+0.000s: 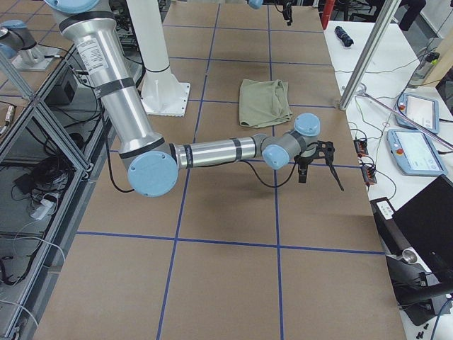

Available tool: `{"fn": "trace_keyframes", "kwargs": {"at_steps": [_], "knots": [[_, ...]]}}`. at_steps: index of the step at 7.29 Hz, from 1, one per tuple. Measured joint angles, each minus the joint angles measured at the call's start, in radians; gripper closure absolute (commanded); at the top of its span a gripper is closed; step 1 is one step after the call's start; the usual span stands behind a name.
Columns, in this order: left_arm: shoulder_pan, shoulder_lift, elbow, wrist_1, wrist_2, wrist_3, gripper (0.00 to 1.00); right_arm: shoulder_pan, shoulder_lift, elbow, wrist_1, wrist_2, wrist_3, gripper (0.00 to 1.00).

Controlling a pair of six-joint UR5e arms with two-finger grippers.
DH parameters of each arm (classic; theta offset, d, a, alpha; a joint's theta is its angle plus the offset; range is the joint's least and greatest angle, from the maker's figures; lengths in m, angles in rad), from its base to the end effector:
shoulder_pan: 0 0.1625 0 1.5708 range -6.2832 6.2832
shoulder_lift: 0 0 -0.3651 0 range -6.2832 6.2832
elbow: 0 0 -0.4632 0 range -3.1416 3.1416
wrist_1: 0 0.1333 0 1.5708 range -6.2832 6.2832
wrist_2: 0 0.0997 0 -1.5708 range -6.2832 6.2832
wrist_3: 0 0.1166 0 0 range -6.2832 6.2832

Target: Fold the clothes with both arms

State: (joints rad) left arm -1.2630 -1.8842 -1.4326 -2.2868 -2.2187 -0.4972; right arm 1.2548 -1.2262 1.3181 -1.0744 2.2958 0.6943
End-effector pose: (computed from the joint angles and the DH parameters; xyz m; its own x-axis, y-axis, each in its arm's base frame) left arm 0.1532 -0.6896 0.4100 0.6337 0.3199 -0.7044 0.1272 0.8550 0.5027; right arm -0.1693 -0.6979 0.4809 0.6243 0.0584 0.7790 -0.1834 0.9803 0.0735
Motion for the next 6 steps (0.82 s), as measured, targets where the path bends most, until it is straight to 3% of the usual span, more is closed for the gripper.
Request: {"fn": "trace_keyframes", "kwargs": {"at_steps": [4,5,6], "knots": [[-0.222,0.053,-0.002,0.212,-0.071,0.393,0.46,0.181,-0.107,0.010,-0.130,0.055,-0.413,0.00],[-0.273,0.054,-0.002,0.268,-0.105,0.450,0.31,0.218,-0.109,0.022,-0.200,0.053,-0.503,0.00],[-0.316,0.055,-0.002,0.309,-0.142,0.489,0.00,0.250,-0.110,0.062,-0.288,0.050,-0.561,0.00]]}}
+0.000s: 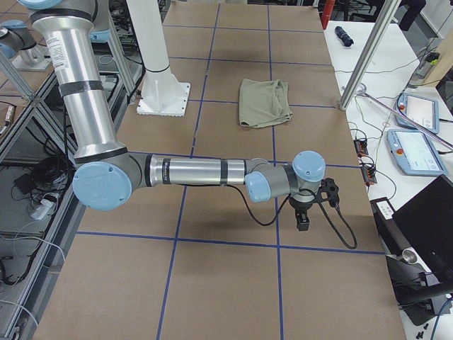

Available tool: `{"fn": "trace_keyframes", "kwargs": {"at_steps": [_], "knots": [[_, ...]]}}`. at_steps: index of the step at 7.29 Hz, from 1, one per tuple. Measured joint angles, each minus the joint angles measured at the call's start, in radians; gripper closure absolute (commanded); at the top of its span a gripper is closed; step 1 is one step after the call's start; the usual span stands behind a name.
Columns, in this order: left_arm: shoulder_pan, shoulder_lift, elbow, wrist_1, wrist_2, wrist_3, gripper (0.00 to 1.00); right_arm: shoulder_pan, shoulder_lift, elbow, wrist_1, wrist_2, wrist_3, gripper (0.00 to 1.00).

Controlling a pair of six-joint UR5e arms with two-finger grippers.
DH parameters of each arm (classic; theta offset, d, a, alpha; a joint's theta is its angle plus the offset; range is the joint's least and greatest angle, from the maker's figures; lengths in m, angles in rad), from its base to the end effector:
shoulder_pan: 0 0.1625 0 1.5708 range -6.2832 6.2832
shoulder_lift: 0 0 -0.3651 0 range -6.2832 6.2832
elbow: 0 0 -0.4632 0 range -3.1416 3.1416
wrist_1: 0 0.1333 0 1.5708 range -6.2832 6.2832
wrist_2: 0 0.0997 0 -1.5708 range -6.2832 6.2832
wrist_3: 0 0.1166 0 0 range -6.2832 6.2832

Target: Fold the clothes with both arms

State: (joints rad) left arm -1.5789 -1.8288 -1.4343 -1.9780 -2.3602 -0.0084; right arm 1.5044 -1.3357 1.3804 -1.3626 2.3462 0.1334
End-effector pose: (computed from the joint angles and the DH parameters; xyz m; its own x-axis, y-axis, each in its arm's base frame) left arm -0.0560 -0.6800 0.4800 0.7071 0.3451 -0.6172 0.0129 0.8664 0.4993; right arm 0.0074 -0.6671 0.5525 0.7033 -0.0917 0.7050 -0.0296 0.9870 0.1578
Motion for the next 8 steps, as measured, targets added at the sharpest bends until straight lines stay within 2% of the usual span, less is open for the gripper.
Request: {"fn": "trace_keyframes", "kwargs": {"at_steps": [2,3,5,8], "knots": [[-0.037,0.052,-0.008,0.012,-0.033,0.026,0.00,0.036,-0.014,0.126,-0.173,-0.005,-0.033,0.00],[-0.042,0.096,-0.017,-0.022,-0.037,0.027,0.00,0.042,-0.032,0.166,-0.207,-0.006,-0.033,0.00],[-0.039,0.162,-0.035,-0.113,-0.032,0.021,0.00,0.042,-0.052,0.186,-0.215,-0.007,-0.025,0.00],[-0.037,0.202,-0.038,-0.172,-0.029,0.021,0.00,0.018,-0.072,0.181,-0.215,-0.016,-0.015,0.00]]}}
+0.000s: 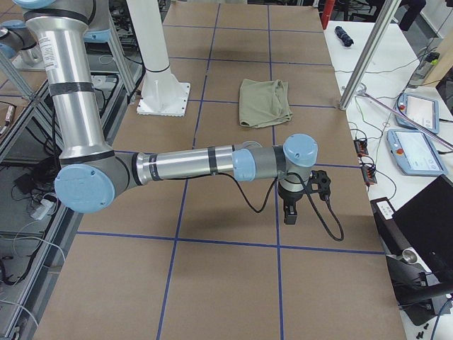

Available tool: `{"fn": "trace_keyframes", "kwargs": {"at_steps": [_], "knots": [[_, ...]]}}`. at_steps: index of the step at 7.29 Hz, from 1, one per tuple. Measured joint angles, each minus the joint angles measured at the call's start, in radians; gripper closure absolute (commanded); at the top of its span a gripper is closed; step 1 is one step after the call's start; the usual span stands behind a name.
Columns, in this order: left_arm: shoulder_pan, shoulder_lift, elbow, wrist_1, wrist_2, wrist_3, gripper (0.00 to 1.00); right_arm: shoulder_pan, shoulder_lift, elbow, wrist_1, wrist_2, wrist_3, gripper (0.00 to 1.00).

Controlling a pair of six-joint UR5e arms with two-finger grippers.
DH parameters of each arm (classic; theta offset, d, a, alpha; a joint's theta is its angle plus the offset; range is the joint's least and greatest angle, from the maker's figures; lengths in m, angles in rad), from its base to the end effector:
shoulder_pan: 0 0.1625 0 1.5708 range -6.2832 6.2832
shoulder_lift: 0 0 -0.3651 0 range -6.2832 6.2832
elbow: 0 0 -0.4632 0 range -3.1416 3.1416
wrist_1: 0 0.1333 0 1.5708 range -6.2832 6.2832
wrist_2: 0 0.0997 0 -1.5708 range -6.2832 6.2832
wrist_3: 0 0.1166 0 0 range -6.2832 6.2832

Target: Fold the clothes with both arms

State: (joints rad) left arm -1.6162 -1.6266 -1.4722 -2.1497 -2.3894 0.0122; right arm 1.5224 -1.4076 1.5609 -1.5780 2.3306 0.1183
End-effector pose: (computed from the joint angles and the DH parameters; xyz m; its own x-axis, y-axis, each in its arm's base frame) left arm -0.0758 -0.6067 0.5644 0.6999 0.3520 -0.6215 0.0305 0.8546 0.5184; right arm 0.0225 -0.6299 0.5211 0.7199 -0.0177 0.6939 -0.0374 0.9972 0.0641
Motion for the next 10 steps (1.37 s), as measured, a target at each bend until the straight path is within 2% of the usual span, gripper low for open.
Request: {"fn": "trace_keyframes", "kwargs": {"at_steps": [3,5,8,10], "knots": [[0.001,0.029,-0.023,-0.041,0.005,-0.001,0.00,-0.016,-0.002,-0.005,0.003,-0.017,0.006,0.00],[0.000,0.040,-0.047,-0.002,0.004,-0.001,0.00,-0.023,-0.002,-0.010,-0.002,-0.022,0.007,0.00],[0.023,0.034,-0.150,0.337,0.016,0.001,0.00,-0.023,-0.010,-0.011,-0.004,-0.031,0.006,0.00],[0.042,0.067,-0.198,0.430,0.049,0.007,0.00,-0.022,-0.034,0.005,-0.004,-0.038,0.006,0.00]]}}
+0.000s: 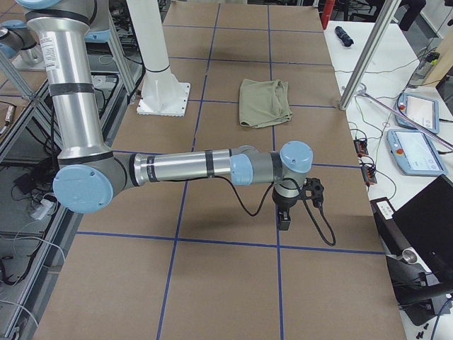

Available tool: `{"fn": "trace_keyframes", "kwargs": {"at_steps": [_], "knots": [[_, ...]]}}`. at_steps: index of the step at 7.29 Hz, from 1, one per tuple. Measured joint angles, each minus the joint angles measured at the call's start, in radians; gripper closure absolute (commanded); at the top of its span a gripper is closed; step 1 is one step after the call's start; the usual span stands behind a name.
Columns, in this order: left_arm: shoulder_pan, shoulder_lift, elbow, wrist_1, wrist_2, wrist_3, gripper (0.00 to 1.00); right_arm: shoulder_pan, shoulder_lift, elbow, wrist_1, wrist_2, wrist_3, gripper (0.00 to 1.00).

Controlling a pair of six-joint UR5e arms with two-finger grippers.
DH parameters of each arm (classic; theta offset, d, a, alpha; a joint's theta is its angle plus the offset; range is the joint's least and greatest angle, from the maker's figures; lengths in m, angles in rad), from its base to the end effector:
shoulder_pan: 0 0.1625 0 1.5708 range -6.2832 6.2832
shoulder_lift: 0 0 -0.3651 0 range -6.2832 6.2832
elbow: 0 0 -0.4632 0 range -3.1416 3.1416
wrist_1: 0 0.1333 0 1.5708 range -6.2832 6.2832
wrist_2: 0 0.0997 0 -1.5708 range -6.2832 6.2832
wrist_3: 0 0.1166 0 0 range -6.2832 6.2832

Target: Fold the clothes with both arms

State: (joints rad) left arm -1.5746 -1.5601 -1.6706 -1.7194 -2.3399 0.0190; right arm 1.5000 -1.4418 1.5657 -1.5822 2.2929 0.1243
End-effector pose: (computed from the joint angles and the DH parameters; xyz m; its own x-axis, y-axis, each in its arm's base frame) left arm -0.0544 -0.5739 0.5443 0.7191 0.1795 -0.6713 -0.0100 0.9686 0.2483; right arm 0.0126 -0.6179 0.5431 0.7463 -0.0032 0.6656 -0.0224 0.9993 0.0300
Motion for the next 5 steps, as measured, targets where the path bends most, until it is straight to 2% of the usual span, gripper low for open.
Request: {"fn": "trace_keyframes", "kwargs": {"at_steps": [5], "knots": [[0.009,0.063,-0.091,0.011,0.008,0.003,0.00,-0.005,-0.104,0.034,-0.001,0.008,-0.002,0.00]]}}
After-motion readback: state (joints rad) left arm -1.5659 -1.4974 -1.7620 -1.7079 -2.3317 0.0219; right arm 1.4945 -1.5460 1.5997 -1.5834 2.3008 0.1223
